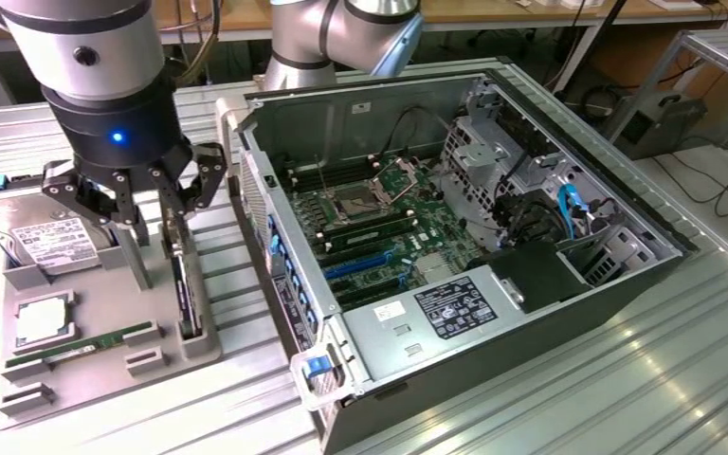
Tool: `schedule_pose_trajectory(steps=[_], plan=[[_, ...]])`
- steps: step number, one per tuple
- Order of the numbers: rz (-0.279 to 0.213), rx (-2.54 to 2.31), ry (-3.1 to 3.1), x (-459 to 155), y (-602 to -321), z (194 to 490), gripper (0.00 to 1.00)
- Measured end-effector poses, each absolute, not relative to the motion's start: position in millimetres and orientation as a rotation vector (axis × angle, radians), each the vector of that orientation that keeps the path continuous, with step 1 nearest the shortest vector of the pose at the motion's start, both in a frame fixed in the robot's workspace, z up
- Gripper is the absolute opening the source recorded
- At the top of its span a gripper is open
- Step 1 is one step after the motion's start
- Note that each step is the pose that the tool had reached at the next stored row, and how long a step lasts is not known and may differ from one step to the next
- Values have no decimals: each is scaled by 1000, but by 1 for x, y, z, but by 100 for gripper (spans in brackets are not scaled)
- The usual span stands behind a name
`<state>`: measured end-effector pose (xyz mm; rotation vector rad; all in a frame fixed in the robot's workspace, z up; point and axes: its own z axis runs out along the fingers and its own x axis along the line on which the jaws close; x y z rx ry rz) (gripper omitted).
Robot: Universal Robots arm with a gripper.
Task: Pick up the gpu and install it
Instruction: 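Pick up the gpu and move the gpu toward the slot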
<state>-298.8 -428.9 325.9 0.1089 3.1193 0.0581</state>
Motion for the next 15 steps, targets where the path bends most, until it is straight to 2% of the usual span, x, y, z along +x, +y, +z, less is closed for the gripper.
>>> schedule_pose_trajectory(steps=[15], plan=[[58,109,3119,-298,-429,288,42]])
